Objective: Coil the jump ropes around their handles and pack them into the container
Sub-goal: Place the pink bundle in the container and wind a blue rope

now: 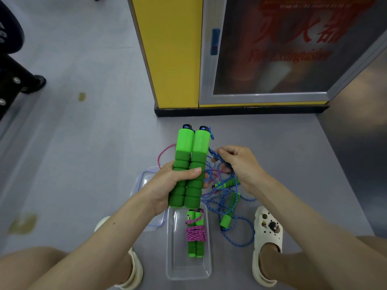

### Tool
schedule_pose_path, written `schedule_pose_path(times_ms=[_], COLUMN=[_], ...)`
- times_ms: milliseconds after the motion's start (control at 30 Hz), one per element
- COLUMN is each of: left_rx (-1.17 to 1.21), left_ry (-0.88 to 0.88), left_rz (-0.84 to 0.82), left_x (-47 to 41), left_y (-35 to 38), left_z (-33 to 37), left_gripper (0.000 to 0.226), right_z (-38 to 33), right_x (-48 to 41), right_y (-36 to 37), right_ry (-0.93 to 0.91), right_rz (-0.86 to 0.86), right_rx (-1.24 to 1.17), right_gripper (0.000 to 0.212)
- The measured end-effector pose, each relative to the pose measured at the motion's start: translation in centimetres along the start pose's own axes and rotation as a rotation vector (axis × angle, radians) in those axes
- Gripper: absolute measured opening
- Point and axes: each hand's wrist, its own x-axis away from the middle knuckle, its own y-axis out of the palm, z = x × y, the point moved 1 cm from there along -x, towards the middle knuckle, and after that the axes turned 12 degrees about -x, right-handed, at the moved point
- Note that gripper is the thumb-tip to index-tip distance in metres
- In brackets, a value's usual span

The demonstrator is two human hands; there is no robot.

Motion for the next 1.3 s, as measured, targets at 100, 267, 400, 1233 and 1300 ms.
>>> schedule_pose_path(times_ms=[100,267,400,1233,1300], left_rx=[0.024,0.026,0.022,-1.095,-1.175], left_ry=[0.005,0.029,0.049,0.350,0.367], left_rz=[0.030,0.053,0.089,0.645,0.666], left_x=[0.0,0.0,-0.2,-1.3,-1.2], left_y=[-0.1,0.1,0.2,0.5,0.5], left_z=[0.1,0.1,-0.3,-2.4,-2.4], left_gripper=[0.033,0.024,0.023,0.023,0.022], right_z=[0.0,0.3,0.6,0.3,0.2], right_x=[0.3,0.5,1.0,1.5,1.6], right_y=[0.2,0.7,1.4,2.0,2.0], right_ry=[0.008,0.105,0.131,0.148,0.131], right_rz=[-0.056,-0.112,-0.106,-0.261,-0.248], right_rx=[-0.013,-0.035,-0.105,0.426,0.482], right_gripper=[0.013,0.016,0.009,0.025,0.031])
